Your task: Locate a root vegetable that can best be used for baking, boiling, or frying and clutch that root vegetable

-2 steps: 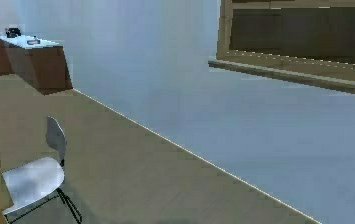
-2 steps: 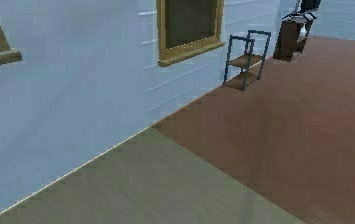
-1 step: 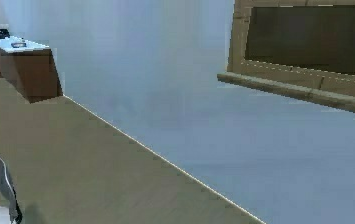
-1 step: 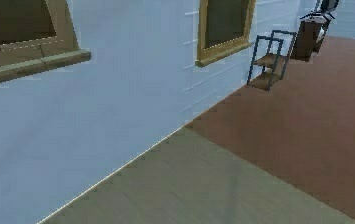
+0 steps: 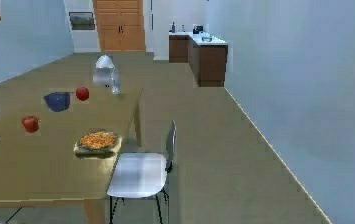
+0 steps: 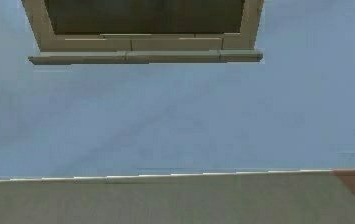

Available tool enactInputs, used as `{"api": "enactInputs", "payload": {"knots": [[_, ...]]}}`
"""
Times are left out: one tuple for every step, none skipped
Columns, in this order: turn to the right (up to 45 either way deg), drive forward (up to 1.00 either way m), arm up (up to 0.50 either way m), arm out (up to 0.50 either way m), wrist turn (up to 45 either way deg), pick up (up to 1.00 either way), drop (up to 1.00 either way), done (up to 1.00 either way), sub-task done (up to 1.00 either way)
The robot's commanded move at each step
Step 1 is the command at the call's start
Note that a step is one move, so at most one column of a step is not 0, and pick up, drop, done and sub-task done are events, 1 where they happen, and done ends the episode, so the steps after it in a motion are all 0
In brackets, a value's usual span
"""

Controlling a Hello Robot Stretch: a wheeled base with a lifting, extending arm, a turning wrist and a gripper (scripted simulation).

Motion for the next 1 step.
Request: {"api": "enactInputs", "payload": {"knots": [[-45.0,0.0,0.0,0.0,0.0,0.0,0.0,0.0,0.0]]}}
